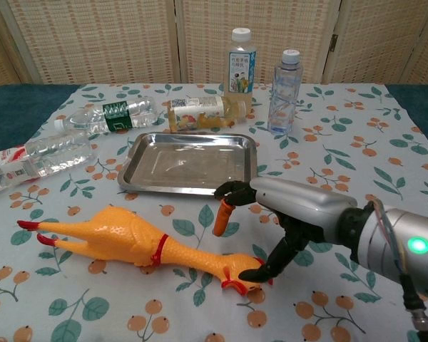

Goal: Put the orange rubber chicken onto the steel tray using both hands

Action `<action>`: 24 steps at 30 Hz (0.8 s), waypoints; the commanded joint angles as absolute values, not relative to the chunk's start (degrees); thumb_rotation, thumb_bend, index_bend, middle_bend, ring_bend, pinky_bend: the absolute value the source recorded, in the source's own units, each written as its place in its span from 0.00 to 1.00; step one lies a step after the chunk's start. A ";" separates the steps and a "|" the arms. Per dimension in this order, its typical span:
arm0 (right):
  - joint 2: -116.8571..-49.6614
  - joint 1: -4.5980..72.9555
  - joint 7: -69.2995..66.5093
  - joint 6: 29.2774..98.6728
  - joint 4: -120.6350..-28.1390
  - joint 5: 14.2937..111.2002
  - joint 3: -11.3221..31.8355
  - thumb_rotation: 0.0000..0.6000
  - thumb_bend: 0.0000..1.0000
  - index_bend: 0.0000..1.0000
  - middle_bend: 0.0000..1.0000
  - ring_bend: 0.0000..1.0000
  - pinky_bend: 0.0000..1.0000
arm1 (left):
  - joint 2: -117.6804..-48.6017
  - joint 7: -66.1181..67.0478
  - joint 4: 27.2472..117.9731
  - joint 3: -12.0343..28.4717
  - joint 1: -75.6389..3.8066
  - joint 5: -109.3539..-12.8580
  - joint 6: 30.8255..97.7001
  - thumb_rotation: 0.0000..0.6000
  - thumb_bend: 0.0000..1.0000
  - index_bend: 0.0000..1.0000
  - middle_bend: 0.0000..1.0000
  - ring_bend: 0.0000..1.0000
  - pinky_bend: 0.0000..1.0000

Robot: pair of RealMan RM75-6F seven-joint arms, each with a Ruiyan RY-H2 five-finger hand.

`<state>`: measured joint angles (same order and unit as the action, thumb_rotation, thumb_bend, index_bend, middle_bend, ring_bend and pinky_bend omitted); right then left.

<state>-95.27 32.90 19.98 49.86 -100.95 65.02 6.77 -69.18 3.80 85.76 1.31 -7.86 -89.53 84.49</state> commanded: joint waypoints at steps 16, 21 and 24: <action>-106.43 39.35 28.36 52.09 -93.25 52.75 7.97 1.00 0.15 0.39 0.06 0.00 0.00 | -68.88 2.51 85.41 1.27 -8.21 -89.19 83.93 1.00 0.40 0.00 0.00 0.00 0.02; -108.00 40.05 29.89 53.46 -91.85 52.26 7.24 1.00 0.28 0.49 0.08 0.00 0.00 | -68.66 1.97 85.31 1.26 -8.12 -89.37 84.31 1.00 0.40 0.00 0.00 0.00 0.02; -108.39 40.01 30.10 54.71 -91.63 52.43 7.21 1.00 0.36 0.59 0.13 0.00 0.00 | -68.56 1.73 85.25 1.22 -8.05 -89.40 84.45 1.00 0.40 0.00 0.00 0.00 0.02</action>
